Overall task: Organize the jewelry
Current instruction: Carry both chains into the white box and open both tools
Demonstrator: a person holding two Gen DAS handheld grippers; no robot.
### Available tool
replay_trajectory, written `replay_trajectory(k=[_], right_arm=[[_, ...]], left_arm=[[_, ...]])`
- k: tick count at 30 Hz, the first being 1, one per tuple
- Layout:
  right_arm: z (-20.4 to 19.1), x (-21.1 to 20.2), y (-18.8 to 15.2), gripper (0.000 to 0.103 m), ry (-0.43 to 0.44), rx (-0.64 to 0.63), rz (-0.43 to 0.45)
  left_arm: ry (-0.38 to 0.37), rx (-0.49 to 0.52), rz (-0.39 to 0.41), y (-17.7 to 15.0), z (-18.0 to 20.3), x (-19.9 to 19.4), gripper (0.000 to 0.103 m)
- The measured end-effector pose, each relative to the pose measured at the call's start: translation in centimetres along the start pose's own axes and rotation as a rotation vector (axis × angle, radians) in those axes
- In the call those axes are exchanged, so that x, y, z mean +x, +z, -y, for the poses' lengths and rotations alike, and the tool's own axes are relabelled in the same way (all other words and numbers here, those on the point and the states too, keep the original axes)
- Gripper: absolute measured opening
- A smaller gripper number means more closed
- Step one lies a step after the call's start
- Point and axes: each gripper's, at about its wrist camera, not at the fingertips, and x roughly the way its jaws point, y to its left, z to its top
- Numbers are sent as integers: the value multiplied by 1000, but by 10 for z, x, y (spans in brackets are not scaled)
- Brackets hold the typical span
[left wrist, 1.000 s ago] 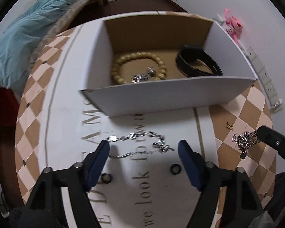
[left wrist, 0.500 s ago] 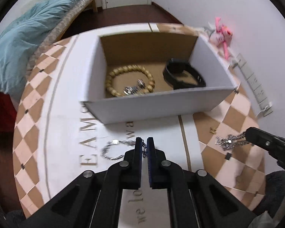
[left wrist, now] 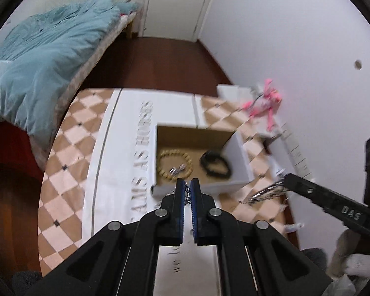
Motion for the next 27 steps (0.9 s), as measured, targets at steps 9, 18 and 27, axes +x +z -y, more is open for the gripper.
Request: replay_trajectory(k=[9, 18, 27], right_arm=[[-26, 11, 66, 8, -50, -88, 13], [2, 86, 107, 8, -105, -49, -121], [2, 132, 121, 8, -54, -42, -226]], left_arm=[[-39, 31, 1, 66, 7, 13, 2], [-26, 2, -153, 90, -9, 96, 2], [12, -75, -213, 101, -25, 115, 6]])
